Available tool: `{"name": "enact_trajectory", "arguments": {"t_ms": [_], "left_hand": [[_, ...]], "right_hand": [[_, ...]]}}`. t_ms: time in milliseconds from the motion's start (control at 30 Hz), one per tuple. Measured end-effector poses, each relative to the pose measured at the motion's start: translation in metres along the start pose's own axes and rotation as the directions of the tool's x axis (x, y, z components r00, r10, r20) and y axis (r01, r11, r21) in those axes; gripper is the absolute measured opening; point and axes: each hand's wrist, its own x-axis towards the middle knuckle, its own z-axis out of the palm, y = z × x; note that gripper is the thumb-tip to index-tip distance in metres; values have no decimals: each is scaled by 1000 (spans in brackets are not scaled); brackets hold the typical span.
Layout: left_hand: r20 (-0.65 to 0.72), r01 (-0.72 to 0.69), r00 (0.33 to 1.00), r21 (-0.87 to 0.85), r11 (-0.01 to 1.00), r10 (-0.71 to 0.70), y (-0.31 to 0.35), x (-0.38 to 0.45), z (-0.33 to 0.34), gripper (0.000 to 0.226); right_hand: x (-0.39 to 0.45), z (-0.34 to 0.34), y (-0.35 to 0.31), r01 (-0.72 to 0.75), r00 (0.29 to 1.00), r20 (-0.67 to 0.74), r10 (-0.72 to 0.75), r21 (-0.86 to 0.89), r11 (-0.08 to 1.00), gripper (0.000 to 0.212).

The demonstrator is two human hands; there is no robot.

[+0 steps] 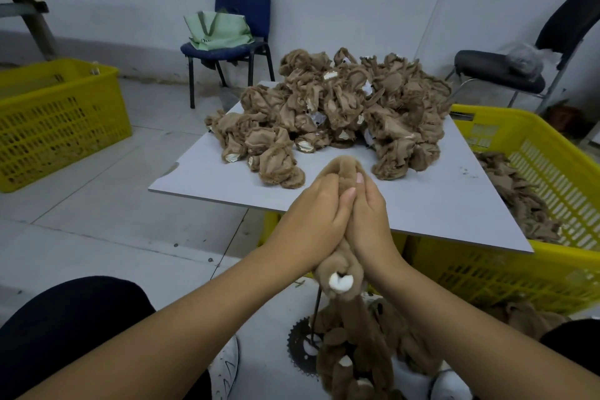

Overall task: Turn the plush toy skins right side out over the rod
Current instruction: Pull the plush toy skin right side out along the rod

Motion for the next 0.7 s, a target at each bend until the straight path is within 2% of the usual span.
{"name": "enact_trajectory", "arguments": {"t_ms": [100,200,267,333,400,467,567,600,700], "left_hand": [[54,146,988,-77,986,-143,-7,-11,12,31],[33,225,974,-90,970,-223,-7,-14,17,41],[-32,173,984,-28,984,-174,-4,-12,18,37],[-133,103,987,61,993,-94,1,-7,16,39],[-179,71,983,167,983,-41,5,3,14,37],[-151,92,987,213,973,-60,3,10,14,28],[-82,281,957,19,960,-278,-9,11,22,33],[-63,317,947,-5,948,-317,-12,8,26,32],[-14,316,949,30,948,-316,-14,8,28,25]], "right_hand": [[-8,0,21,-30,997,70,36,-82,996,25],[-8,-4,26,-54,991,121,60,-50,997,33],[-6,-6,25,-41,988,148,44,-26,999,39],[0,-4,22,-25,983,184,14,60,998,30],[7,-1,20,17,985,173,-23,34,999,22],[11,-3,30,6,987,158,5,-66,998,18],[4,-6,48,-19,987,146,62,-283,959,25],[0,-6,53,-35,983,164,86,-292,956,25],[0,-6,52,-58,982,147,115,-345,937,13]]}}
